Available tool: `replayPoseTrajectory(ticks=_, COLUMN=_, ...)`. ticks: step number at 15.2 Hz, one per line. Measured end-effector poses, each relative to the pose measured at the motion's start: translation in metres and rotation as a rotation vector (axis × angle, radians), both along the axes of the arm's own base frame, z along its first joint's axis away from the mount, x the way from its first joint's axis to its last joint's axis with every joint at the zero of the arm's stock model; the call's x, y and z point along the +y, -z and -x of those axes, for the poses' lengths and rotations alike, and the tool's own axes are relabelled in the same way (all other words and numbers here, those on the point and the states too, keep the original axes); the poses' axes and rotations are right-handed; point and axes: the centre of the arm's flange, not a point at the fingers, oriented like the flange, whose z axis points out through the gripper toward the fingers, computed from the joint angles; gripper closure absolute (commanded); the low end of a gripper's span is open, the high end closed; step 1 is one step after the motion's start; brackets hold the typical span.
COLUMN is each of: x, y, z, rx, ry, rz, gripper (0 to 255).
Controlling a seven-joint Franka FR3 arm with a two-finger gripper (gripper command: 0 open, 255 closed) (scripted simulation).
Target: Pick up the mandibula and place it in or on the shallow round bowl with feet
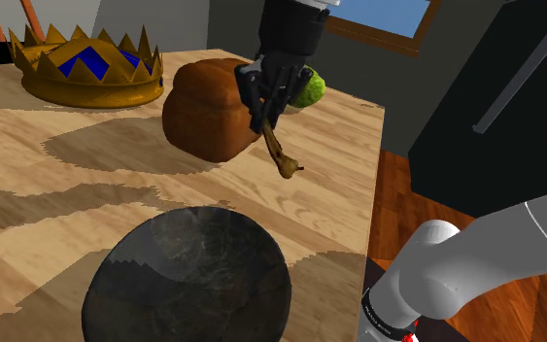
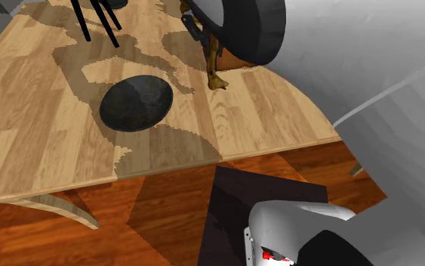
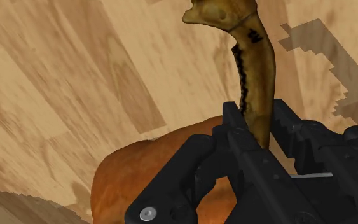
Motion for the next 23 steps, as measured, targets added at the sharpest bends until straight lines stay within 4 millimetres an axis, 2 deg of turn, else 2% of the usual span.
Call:
replayPoseTrajectory(ticks=5, x=0.052, y=-0.003, z=0.022, rx=0.000, ry=-0.001, rz=0.000, gripper=255)
replayPoseTrajectory(ticks=16, x=0.183, y=-0.008, z=0.091, rx=0.000, ry=-0.004, rz=0.002, gripper=255)
replayPoseTrajectory(ticks=19, x=0.193, y=0.006, z=0.096, rx=0.000, ry=0.000, rz=0.001, gripper=255)
replayPoseTrajectory(ticks=23, x=0.194, y=0.026, z=0.097, rx=0.000, ry=0.000, rz=0.001, gripper=255)
